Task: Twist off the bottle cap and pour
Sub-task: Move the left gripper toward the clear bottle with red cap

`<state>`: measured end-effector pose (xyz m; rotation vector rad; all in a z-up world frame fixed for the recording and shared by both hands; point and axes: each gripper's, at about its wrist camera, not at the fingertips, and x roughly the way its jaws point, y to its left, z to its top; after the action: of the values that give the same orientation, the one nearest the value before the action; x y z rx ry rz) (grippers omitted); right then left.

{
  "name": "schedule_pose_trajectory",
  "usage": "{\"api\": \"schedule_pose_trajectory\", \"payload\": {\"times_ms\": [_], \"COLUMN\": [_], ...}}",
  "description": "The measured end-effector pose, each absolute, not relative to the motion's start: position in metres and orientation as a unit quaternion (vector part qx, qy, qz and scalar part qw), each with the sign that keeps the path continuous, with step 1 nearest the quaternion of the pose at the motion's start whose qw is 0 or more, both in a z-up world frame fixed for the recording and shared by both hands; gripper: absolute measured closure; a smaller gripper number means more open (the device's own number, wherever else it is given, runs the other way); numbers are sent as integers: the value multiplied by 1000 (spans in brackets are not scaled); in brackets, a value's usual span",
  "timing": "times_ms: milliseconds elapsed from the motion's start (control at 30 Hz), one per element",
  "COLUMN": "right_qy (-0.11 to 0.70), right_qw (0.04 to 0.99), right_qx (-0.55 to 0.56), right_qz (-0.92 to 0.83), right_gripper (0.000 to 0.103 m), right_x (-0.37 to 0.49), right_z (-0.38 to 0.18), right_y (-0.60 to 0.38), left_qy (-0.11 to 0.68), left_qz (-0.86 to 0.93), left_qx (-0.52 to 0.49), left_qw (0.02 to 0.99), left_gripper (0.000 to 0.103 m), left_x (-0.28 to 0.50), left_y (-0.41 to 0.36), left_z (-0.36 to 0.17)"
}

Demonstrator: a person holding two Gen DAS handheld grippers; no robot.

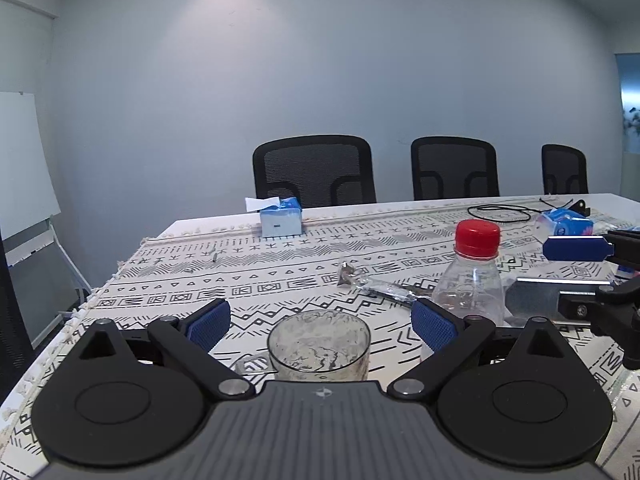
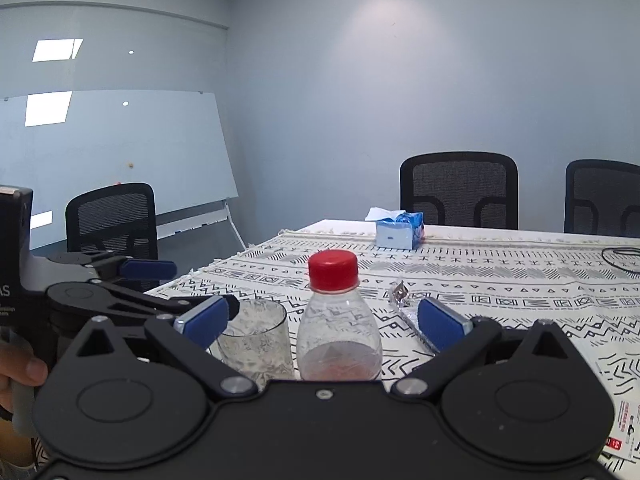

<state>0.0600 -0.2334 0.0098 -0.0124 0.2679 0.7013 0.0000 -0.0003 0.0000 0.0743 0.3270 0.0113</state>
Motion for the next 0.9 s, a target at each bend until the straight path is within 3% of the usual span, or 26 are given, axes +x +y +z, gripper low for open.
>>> {"api": "schedule_pose_trajectory", "payload": {"times_ms": [900], "right_qy": [141], "right_qw": [927], "right_qx": [12], "right_qz": [349], "right_gripper": [2], "right_x": [69], "right_z": [8], "right_y": [-233], "left_qy": [162], "left_qz": [-6], "left_qx": [14], "left_qw": [987], "left_gripper": [5], "left_x": [3], "left_y": [-2], "left_z": [-6]}}
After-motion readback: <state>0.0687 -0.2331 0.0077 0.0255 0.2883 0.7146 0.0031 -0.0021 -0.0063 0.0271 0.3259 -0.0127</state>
